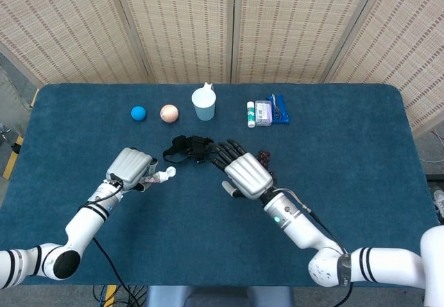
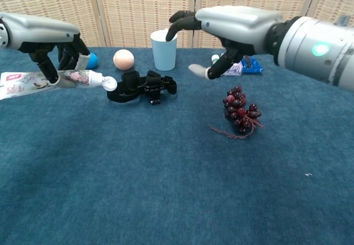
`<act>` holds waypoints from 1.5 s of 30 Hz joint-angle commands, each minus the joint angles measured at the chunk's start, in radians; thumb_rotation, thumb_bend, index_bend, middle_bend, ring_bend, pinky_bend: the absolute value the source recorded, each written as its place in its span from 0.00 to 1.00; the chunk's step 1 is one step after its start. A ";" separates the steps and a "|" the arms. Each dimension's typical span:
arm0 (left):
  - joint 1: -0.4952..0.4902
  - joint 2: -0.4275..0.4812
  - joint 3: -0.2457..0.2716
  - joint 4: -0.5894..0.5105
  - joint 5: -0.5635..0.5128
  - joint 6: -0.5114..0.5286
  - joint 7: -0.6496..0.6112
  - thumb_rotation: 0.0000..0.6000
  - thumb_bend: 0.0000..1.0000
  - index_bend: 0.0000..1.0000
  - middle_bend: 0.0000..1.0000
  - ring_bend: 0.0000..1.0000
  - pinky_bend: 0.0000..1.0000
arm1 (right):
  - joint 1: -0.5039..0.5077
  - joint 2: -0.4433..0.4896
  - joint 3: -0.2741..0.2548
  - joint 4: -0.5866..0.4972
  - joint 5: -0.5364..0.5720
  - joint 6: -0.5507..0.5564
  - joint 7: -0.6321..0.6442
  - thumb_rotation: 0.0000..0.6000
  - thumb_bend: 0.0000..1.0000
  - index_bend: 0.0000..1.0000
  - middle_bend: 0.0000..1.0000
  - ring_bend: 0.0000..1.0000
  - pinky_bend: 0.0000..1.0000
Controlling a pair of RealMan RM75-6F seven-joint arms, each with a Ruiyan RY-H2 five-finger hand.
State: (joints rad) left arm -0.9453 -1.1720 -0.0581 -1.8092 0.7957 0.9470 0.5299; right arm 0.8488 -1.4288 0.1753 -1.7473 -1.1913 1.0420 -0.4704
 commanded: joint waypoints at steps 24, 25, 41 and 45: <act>0.116 -0.159 0.076 0.305 0.141 -0.068 -0.097 1.00 0.44 0.36 0.47 0.29 0.27 | -0.140 0.158 -0.021 -0.081 -0.076 0.113 0.046 0.88 0.36 0.19 0.00 0.00 0.00; 0.119 -0.157 0.075 0.301 0.143 -0.066 -0.096 1.00 0.44 0.34 0.45 0.27 0.27 | -0.143 0.162 -0.021 -0.082 -0.076 0.115 0.043 0.88 0.36 0.19 0.00 0.00 0.00; 0.301 -0.011 0.047 0.086 0.240 0.209 -0.205 1.00 0.42 0.20 0.30 0.18 0.24 | -0.315 0.328 -0.065 -0.144 -0.042 0.244 0.056 0.88 0.37 0.05 0.00 0.00 0.00; 0.404 -0.036 0.052 0.114 0.322 0.368 -0.272 1.00 0.39 0.20 0.30 0.18 0.24 | -0.393 0.351 -0.105 -0.122 -0.046 0.301 0.074 0.93 0.37 0.02 0.00 0.00 0.00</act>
State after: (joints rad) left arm -0.6218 -1.2011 -0.0069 -1.7021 1.0517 1.2091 0.3170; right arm 0.4913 -1.0928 0.0937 -1.8800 -1.2379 1.3132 -0.4082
